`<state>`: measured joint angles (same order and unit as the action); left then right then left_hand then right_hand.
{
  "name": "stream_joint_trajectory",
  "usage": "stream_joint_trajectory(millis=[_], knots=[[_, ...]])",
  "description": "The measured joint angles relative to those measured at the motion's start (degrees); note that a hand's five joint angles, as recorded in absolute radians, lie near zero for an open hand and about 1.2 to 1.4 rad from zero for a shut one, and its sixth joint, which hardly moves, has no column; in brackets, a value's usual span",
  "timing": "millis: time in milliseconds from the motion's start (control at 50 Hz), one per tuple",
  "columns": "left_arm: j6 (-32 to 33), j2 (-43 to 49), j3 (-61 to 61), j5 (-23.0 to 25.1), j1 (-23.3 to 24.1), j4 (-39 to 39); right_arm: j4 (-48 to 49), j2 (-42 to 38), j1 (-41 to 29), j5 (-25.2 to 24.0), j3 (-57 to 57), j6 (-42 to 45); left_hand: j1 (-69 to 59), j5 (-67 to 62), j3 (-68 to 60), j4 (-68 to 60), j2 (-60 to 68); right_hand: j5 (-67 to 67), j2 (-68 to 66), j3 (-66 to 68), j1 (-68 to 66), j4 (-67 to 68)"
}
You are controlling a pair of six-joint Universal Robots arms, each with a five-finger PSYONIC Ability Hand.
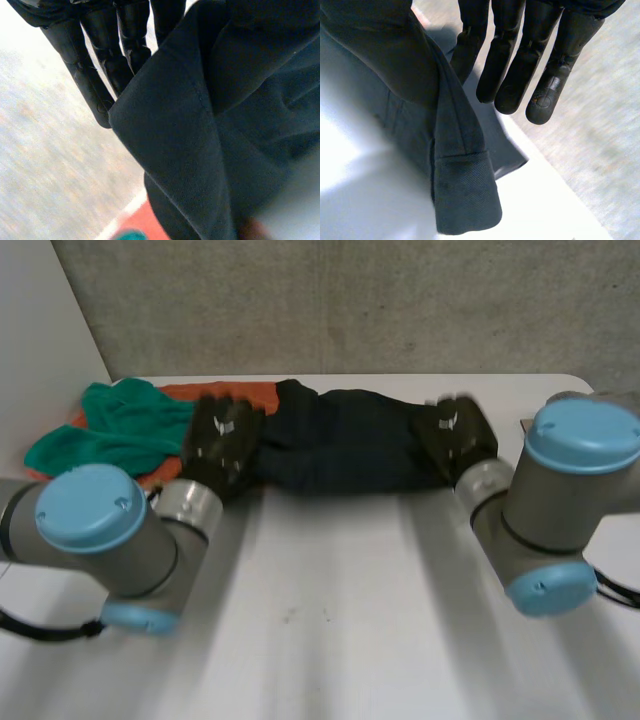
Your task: Fold the laundry.
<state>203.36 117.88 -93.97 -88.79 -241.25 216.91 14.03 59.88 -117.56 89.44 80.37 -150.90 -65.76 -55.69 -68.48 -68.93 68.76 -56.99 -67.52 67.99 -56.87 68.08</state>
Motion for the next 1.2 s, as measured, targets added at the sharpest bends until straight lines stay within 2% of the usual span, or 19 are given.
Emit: stream_joint_trajectory(millis=[60, 100, 160, 280, 300, 340, 420, 460, 540, 600, 680, 760, 940, 1080, 1200], knots=[[0.03, -2.33, -3.22, -0.15, 0.47, -5.71, -4.21, 0.28, 0.24, -0.74, 3.13, 1.14, 0.00, 0.00, 0.00, 0.00, 0.00, 0.00, 0.00, 0.00, 0.00, 0.00], [0.03, -2.33, -3.22, -0.15, 0.47, -5.71, -4.21, 0.28, 0.24, -0.74, 3.13, 1.14, 0.00, 0.00, 0.00, 0.00, 0.00, 0.00, 0.00, 0.00, 0.00, 0.00], [0.03, -9.95, -8.17, -0.39, 1.47, -19.13, -13.22, 3.76, 0.74, -3.41, 7.37, 4.02, 0.00, 0.00, 0.00, 0.00, 0.00, 0.00, 0.00, 0.00, 0.00, 0.00], [0.03, -19.65, -12.94, -0.50, 3.64, -36.10, -26.19, 11.78, 2.75, -6.24, 12.15, 9.79, 0.00, 0.00, 0.00, 0.00, 0.00, 0.00, 0.00, 0.00, 0.00, 0.00], [0.05, -22.14, -14.23, -0.50, 4.37, -40.90, -31.09, 15.32, 3.69, -6.95, 14.41, 13.26, 0.00, 0.00, 0.00, 0.00, 0.00, 0.00, 0.00, 0.00, 0.00, 0.00], [0.08, -24.41, -15.52, -0.47, 5.16, -45.89, -34.78, 18.21, 4.50, -7.34, 16.48, 16.58, 0.00, 0.00, 0.00, 0.00, 0.00, 0.00, 0.00, 0.00, 0.00, 0.00], [0.07, -27.10, -16.90, -0.32, 6.98, -54.19, -41.93, 24.96, 6.97, -7.68, 22.04, 26.08, 0.00, 0.00, 0.00, 0.00, 0.00, 0.00, 0.00, 0.00, 0.00, 0.00], [0.06, -27.43, -16.76, -0.26, 7.69, -55.91, -43.21, 26.71, 7.85, -7.77, 23.71, 28.90, 0.00, 0.00, 0.00, 0.00, 0.00, 0.00, 0.00, 0.00, 0.00, 0.00], [0.06, -27.00, -15.27, -0.25, 8.45, -55.27, -43.14, 28.10, 8.71, -8.13, 25.14, 31.14, 0.00, 0.00, 0.00, 0.00, 0.00, 0.00, 0.00, 0.00, 0.00, 0.00], [0.19, -25.05, -12.80, -0.38, 8.59, -50.90, -39.78, 27.56, 8.93, -8.63, 25.11, 31.02, 0.00, 0.00, 0.00, 0.00, 0.00, 0.00, 0.00, 0.00, 0.00, 0.00], [0.58, -21.47, -9.51, -0.92, 8.27, -44.88, -33.23, 23.90, 8.36, -8.20, 22.94, 29.05, 0.00, -1.09, 0.00, 0.00, 0.00, 0.00, 0.00, 0.00, 0.00, 0.01], [1.29, -15.37, -4.77, -2.17, 7.61, -37.62, -25.06, 16.97, 6.94, -5.42, 18.73, 26.11, 0.00, -1.14, 0.01, 0.05, -0.04, 0.00, 0.00, 0.00, 0.00, 0.01], [1.58, -11.47, -3.32, -3.21, 7.40, -36.57, -21.93, 12.64, 4.98, -1.18, 17.52, 24.48, 0.00, -1.14, -0.06, 0.17, 0.04, 0.00, 0.00, 0.00, 0.00, 0.01], [2.48, -12.31, -4.38, -2.91, 5.28, -37.76, -22.13, 12.69, 5.26, -3.37, 18.23, 24.92, 0.00, -1.14, -0.06, 0.04, 0.04, -0.26, 0.00, 0.00, 0.00, 0.01], [5.34, -7.49, 2.35, -2.79, 3.18, -34.80, -18.15, 8.94, 5.15, -4.65, 10.93, 24.31, 0.00, -1.14, -0.06, 0.02, 0.04, -0.27, 0.00, 0.00, 0.00, 0.01]])
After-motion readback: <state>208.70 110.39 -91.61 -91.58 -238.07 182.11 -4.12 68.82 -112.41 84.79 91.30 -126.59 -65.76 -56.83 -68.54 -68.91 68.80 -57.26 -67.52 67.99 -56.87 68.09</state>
